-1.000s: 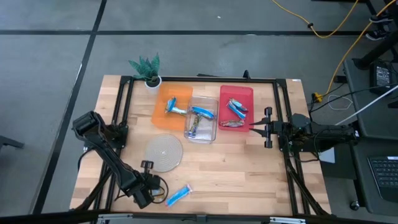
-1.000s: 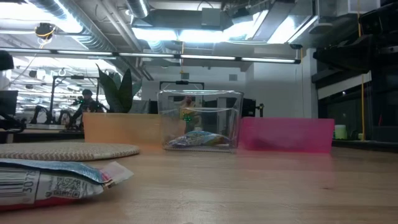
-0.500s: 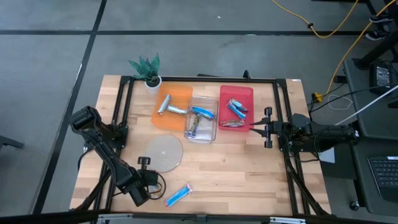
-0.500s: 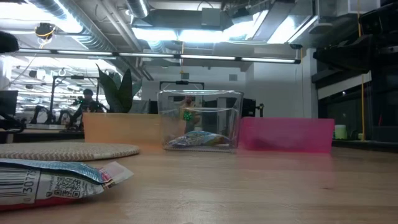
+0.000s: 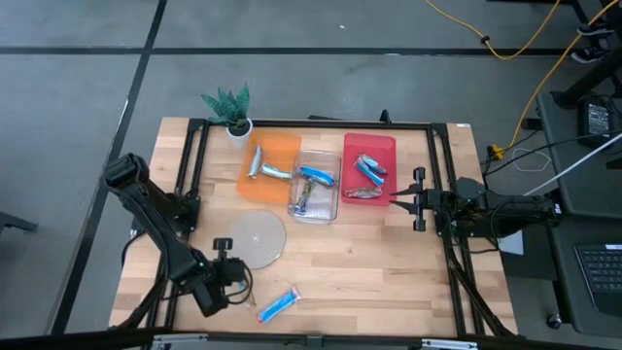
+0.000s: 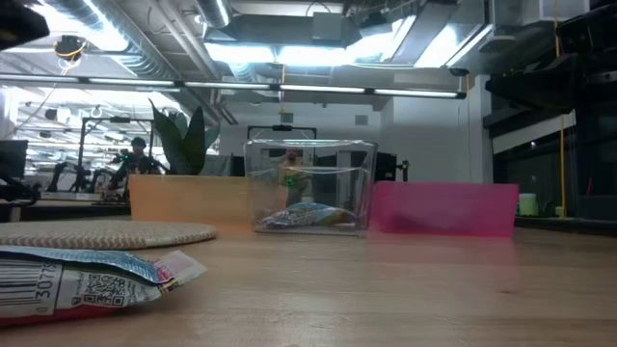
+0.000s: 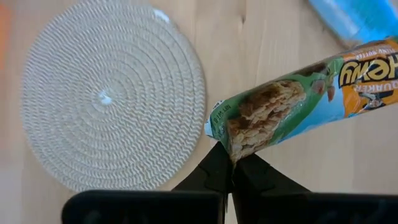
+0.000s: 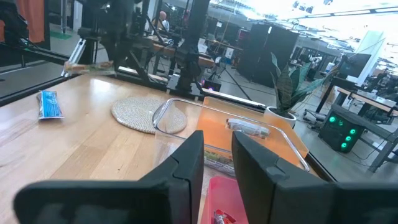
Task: Pick and place Granola Bars by type
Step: Put the yellow granola bar into the orange bin
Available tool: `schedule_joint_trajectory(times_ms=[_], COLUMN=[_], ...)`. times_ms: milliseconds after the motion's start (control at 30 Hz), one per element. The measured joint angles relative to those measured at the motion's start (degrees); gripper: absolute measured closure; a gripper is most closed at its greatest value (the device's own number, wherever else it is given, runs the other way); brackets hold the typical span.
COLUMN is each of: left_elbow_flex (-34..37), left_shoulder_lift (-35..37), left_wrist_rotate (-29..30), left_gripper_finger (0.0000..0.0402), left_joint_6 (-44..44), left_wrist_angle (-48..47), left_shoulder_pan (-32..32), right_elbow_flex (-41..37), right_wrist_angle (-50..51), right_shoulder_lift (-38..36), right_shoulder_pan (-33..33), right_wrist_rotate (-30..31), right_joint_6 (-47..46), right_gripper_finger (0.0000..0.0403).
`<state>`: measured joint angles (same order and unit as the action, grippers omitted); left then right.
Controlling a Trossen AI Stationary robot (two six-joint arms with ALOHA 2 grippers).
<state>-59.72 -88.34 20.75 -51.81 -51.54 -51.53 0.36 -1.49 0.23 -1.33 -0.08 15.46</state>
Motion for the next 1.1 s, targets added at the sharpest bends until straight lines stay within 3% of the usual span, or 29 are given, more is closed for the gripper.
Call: schedule_joint_trajectory(times_ms=[667, 1100], left_elbow_flex=[-0.02, -0.04], left_shoulder_lift=[14.31, 21.60], left_wrist_rotate=[8.83, 11.31], left_gripper_finger=[0.0400, 0.0399], left_joint_6=[1.15, 11.22], left_wrist_angle=[-3.23, -3.18], left_shoulder_pan=[0.69, 10.55], right_elbow_flex=[0.00, 0.00], right_wrist_angle=[0.00, 0.02], right_shoulder_lift=[0.00, 0.01], right_shoulder_pan=[0.00, -0.01], right_wrist_rotate=[0.00, 0.00], right_joint_6=[0.00, 0.00], right_gripper_finger=[0.0315, 0.0315])
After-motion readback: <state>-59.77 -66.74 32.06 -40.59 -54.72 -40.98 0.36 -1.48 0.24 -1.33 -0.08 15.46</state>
